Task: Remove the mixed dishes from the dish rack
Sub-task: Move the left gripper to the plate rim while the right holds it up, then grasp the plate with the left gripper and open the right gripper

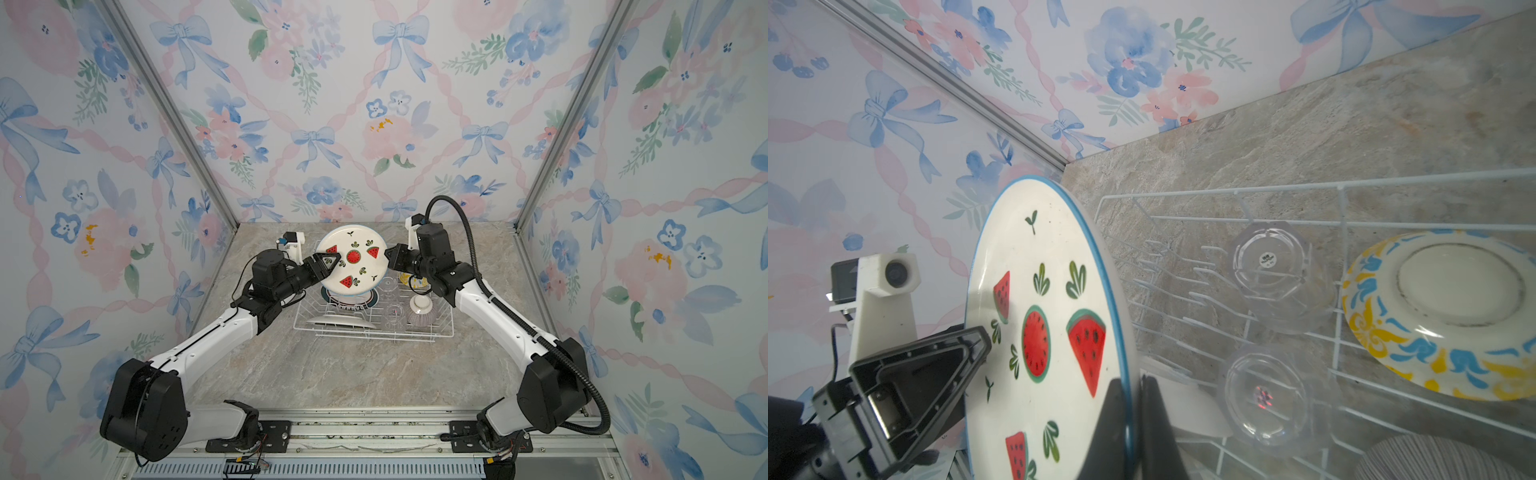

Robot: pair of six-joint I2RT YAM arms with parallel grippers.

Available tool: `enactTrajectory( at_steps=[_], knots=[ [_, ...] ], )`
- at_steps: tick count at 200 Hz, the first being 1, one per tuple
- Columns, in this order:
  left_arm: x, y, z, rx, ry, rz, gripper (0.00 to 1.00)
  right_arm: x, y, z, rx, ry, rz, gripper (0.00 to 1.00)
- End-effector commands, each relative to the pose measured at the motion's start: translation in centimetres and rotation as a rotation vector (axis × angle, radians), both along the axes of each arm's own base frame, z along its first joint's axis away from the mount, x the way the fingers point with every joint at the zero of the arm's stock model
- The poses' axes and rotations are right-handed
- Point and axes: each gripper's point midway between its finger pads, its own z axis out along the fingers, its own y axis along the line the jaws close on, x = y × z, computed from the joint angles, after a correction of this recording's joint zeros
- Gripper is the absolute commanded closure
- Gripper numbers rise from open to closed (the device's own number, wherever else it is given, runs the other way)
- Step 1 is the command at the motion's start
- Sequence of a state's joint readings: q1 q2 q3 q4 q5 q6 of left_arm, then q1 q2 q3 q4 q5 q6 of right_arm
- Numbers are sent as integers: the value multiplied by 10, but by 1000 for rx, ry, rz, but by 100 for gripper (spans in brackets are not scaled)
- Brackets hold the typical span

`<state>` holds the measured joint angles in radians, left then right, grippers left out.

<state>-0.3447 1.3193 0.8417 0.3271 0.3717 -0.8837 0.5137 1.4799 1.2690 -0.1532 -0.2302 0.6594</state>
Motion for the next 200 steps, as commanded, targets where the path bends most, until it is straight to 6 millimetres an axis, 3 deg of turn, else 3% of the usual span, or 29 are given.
enactTrajectory(
  at_steps=[1,23,44,69,101,154,200],
  knots=[
    [-3,-9,17,-11,-62,-44,47,5,12,36,119,-82,29,100],
    [-3,-9,17,-12,-61,-46,62,4,13,35,118,-78,34,100],
    [-3,-9,17,-15,-61,-41,90,4,13,33,117,-77,33,100],
    [-2,-7,17,-10,-61,-29,100,3,14,35,119,-80,41,100],
    [-2,-6,18,-8,-65,-22,100,2,13,36,113,-88,42,100],
    [0,-4,18,-3,-70,-12,100,0,12,39,107,-106,49,71],
    [0,-2,23,-2,-84,-2,100,-1,13,40,109,-110,58,59]
  ],
)
